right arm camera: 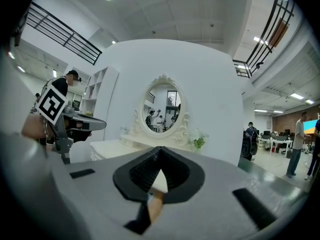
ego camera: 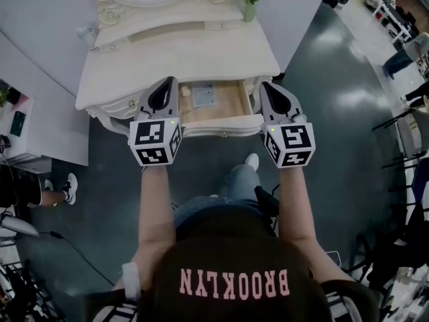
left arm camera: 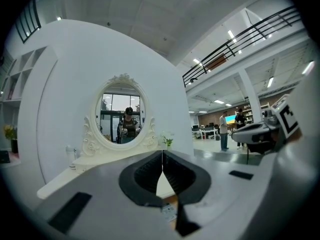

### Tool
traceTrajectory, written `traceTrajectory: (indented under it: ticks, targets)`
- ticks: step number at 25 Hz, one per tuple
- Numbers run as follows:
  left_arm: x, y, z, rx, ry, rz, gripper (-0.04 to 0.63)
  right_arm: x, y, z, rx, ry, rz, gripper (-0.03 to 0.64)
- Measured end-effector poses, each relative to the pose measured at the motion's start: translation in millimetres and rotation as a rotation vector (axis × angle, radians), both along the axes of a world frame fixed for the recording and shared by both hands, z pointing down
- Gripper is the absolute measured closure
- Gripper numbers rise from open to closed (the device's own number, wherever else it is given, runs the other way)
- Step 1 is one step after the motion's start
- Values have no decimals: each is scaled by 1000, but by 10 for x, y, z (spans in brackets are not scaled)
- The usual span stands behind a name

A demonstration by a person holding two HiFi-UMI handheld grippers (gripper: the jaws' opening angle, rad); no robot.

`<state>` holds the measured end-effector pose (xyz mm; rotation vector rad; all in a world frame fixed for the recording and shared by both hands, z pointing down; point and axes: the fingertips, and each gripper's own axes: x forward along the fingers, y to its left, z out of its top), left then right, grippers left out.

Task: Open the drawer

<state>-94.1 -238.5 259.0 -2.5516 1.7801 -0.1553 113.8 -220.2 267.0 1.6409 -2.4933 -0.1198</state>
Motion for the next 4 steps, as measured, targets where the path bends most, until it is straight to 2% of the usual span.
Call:
traceTrajectory:
  ticks: [4]
  targets:
    - [-11, 18, 5, 3, 0, 3, 589, -31, 0, 28, -5, 4, 2, 621]
